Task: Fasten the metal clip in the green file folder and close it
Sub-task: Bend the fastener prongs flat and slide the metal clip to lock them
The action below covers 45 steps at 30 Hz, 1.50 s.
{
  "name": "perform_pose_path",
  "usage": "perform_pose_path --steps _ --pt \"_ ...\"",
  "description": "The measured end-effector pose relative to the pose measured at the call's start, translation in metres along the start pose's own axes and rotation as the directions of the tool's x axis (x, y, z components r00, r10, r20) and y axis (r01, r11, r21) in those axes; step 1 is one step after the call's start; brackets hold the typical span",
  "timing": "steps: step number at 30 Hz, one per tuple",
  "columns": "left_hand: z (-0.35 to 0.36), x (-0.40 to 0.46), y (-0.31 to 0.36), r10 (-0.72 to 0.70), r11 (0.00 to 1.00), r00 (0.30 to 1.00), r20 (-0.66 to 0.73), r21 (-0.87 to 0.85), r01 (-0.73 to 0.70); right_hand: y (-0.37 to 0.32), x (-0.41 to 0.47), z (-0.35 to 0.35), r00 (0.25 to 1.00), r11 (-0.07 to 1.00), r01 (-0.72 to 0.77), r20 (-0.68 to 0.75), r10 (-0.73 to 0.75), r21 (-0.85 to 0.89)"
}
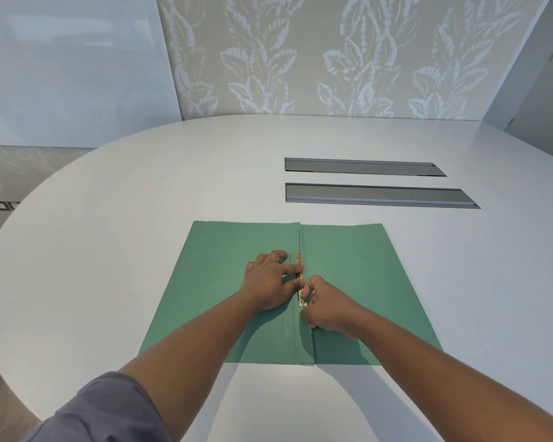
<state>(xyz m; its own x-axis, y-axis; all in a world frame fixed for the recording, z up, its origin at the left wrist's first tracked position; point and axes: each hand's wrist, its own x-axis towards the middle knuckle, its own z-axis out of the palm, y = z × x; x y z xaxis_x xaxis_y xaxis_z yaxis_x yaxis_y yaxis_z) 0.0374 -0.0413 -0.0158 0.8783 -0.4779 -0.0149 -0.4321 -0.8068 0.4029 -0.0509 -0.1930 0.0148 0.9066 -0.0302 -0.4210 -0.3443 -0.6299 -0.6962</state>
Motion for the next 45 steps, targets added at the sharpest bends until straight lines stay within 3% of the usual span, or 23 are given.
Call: perform_pose_path --steps 8,11,15,19,24,28,37,45 --pt "-0.002 0.002 0.001 -0.007 1.0 1.0 0.018 -0.003 0.007 -0.006 0.0 -0.008 0.995 1.0 0.004 0.096 -0.002 -0.026" --pt "-0.002 0.002 0.0 -0.01 1.0 1.0 0.019 -0.007 0.011 -0.006 0.006 -0.007 1.0 1.0 0.018 0.005 -0.018 0.02" --pt "-0.001 0.001 0.0 -0.007 1.0 1.0 0.015 -0.012 0.007 -0.002 0.025 -0.013 0.984 0.976 0.055 -0.179 -0.017 0.212" --pt "-0.002 0.0 0.0 -0.004 1.0 1.0 0.012 -0.014 0.005 0.002 0.043 -0.019 0.962 0.918 0.12 -0.274 -0.012 0.379" --pt "-0.002 0.0 0.0 0.009 1.0 1.0 0.018 -0.014 -0.009 -0.001 0.062 -0.022 0.942 0.905 0.231 -0.315 -0.116 0.356" --pt "-0.002 0.001 0.0 0.012 1.0 1.0 0.021 -0.01 -0.012 -0.005 0.078 -0.025 0.93 0.895 0.251 -0.349 -0.117 0.368" --pt "0.0 0.002 -0.002 0.013 1.0 1.0 0.016 -0.019 -0.012 -0.001 0.105 -0.042 0.926 0.943 0.219 -0.357 -0.12 0.251" --pt "0.0 0.003 -0.002 0.018 1.0 1.0 0.019 -0.02 -0.018 -0.002 0.121 -0.044 0.884 0.941 0.302 -0.324 -0.337 -0.153"
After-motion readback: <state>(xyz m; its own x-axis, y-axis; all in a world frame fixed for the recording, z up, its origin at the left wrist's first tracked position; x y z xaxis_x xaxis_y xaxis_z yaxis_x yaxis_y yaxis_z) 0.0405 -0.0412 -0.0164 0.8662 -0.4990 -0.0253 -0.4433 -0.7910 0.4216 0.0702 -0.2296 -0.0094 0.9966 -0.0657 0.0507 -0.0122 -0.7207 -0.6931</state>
